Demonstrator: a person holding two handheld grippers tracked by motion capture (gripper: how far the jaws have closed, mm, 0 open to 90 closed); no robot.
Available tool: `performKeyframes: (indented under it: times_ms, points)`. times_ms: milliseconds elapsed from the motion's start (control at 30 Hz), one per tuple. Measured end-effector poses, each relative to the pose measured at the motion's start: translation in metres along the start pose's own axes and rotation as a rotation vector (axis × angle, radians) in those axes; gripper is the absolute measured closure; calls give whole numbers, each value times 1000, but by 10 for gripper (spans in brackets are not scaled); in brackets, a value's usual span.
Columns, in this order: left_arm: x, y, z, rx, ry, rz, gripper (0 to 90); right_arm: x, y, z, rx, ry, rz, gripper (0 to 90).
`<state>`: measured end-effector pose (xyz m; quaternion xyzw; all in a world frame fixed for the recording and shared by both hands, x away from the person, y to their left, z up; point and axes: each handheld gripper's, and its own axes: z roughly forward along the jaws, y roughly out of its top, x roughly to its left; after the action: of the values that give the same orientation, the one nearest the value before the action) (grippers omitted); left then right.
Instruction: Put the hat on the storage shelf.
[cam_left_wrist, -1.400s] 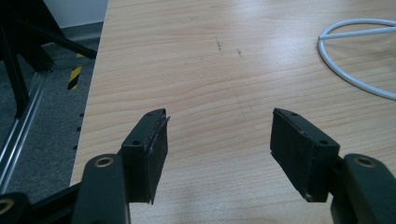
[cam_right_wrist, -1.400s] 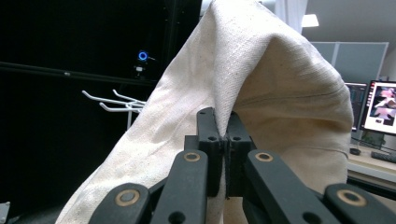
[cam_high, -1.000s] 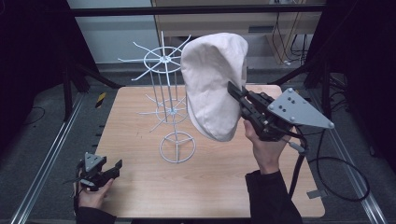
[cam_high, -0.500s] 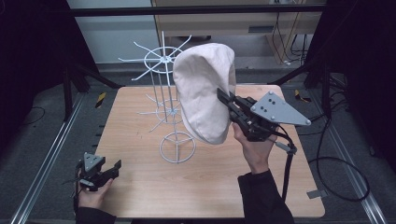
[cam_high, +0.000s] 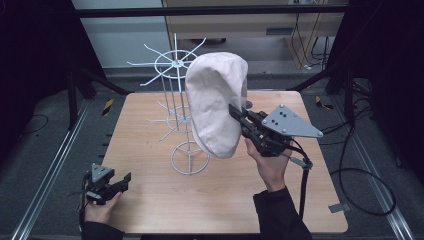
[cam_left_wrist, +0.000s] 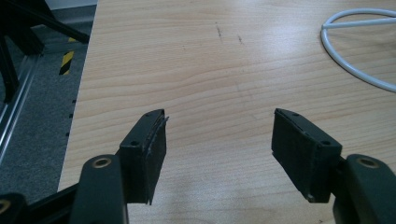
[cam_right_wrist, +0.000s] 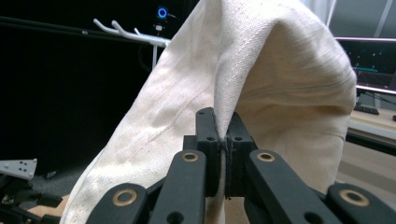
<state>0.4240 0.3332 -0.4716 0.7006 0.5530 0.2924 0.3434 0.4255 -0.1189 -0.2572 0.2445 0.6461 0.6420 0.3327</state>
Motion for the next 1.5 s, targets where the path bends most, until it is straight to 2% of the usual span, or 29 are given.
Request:
performKeyframes:
  times_ms: [567,833,1300,1500]
  points:
    - [0,0,0,8,-10,-4,349,1,-20,3,101,22,23,846]
    - [0,1,-1,7,-14,-7,344,3,-27,7,132,26,28,831]
    - [0,0,-1,12,-17,-10,344,2,-35,9,159,22,33,786]
    - [0,0,0,14,-17,-13,344,0,-37,7,166,18,32,722]
